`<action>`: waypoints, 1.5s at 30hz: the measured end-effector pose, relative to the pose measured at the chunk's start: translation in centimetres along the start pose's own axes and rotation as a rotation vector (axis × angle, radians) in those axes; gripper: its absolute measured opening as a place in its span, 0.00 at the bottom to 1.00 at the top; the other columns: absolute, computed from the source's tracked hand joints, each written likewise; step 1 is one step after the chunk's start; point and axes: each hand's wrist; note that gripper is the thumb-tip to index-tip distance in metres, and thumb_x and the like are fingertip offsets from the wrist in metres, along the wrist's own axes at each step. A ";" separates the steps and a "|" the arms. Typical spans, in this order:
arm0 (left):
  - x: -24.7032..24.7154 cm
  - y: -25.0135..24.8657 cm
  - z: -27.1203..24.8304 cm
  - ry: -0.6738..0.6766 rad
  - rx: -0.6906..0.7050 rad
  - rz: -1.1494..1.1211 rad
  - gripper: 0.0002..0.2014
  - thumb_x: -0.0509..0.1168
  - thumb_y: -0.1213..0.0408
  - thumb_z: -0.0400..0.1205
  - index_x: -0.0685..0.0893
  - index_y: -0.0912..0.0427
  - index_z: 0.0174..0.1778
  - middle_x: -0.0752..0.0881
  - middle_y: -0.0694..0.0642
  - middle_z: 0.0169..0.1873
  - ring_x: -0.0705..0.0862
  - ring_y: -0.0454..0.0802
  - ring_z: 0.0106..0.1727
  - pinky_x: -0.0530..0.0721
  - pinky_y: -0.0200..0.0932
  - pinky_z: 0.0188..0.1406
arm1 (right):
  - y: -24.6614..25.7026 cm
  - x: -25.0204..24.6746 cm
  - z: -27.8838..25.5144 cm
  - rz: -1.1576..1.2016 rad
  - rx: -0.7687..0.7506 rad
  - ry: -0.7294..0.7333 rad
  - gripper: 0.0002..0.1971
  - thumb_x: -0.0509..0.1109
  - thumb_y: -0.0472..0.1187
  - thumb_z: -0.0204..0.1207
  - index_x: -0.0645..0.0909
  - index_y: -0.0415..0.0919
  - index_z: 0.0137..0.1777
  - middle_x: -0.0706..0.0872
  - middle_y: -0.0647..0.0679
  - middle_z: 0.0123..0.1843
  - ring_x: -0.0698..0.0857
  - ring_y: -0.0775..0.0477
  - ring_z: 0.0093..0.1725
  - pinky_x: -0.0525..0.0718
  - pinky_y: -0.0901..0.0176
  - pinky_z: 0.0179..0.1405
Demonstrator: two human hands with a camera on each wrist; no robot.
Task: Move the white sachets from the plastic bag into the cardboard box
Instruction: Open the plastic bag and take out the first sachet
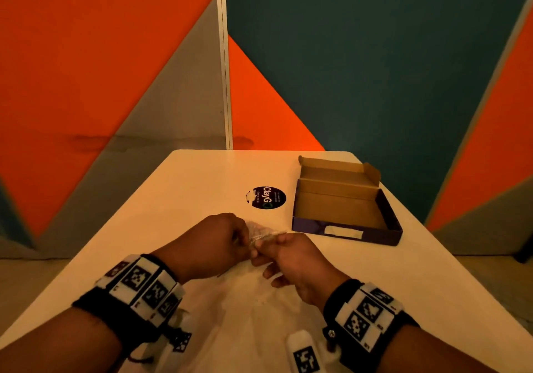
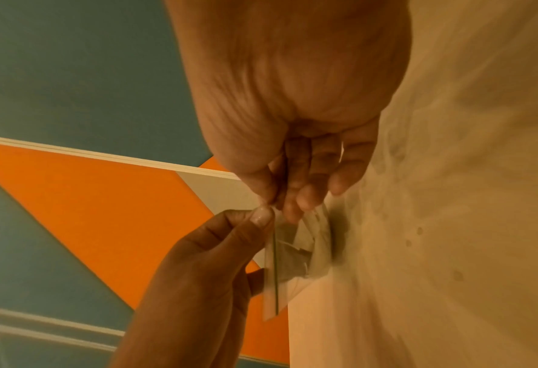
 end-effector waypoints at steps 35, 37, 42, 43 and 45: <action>-3.4 -2.4 1.0 0.231 0.171 -0.578 0.12 0.64 0.59 0.84 0.81 0.62 0.38 0.88 0.52 0.33 0.83 0.42 0.34 0.81 0.40 0.35 | 2.4 -1.9 -0.7 -0.009 -0.424 0.107 0.09 0.61 0.38 0.86 0.79 0.38 0.46 0.83 0.46 0.32 0.82 0.51 0.32 0.76 0.54 0.33; -3.2 -2.1 1.0 0.249 0.170 -0.642 0.11 0.62 0.63 0.85 0.82 0.59 0.36 0.88 0.48 0.30 0.83 0.41 0.32 0.80 0.39 0.35 | 2.3 -1.8 -0.7 0.035 -0.420 0.138 0.10 0.60 0.36 0.86 0.78 0.39 0.44 0.82 0.48 0.31 0.81 0.52 0.31 0.78 0.55 0.35; -2.7 -1.6 1.1 0.311 0.179 -0.731 0.14 0.63 0.64 0.83 0.85 0.50 0.31 0.89 0.49 0.32 0.85 0.43 0.35 0.80 0.45 0.40 | 2.0 -1.4 -0.5 0.129 -0.409 0.200 0.10 0.59 0.33 0.86 0.77 0.38 0.42 0.79 0.48 0.31 0.78 0.53 0.31 0.79 0.60 0.36; -2.8 -1.4 1.2 0.296 0.180 -0.742 0.13 0.64 0.63 0.83 0.85 0.51 0.32 0.89 0.50 0.32 0.85 0.44 0.35 0.80 0.44 0.39 | 1.9 -1.5 -0.4 0.148 -0.408 0.206 0.09 0.59 0.33 0.86 0.77 0.36 0.44 0.79 0.47 0.31 0.77 0.53 0.31 0.79 0.60 0.36; -3.5 -0.1 1.5 0.180 0.133 -0.855 0.10 0.70 0.60 0.80 0.83 0.55 0.33 0.86 0.55 0.32 0.84 0.49 0.34 0.83 0.44 0.37 | 1.6 -2.2 -0.7 0.199 -0.396 0.222 0.09 0.58 0.32 0.86 0.76 0.34 0.45 0.78 0.46 0.32 0.77 0.52 0.32 0.79 0.59 0.37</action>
Point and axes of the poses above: each hand's wrist, its own z-axis towards the middle knuckle, its own x-axis out of the palm, y = z × x
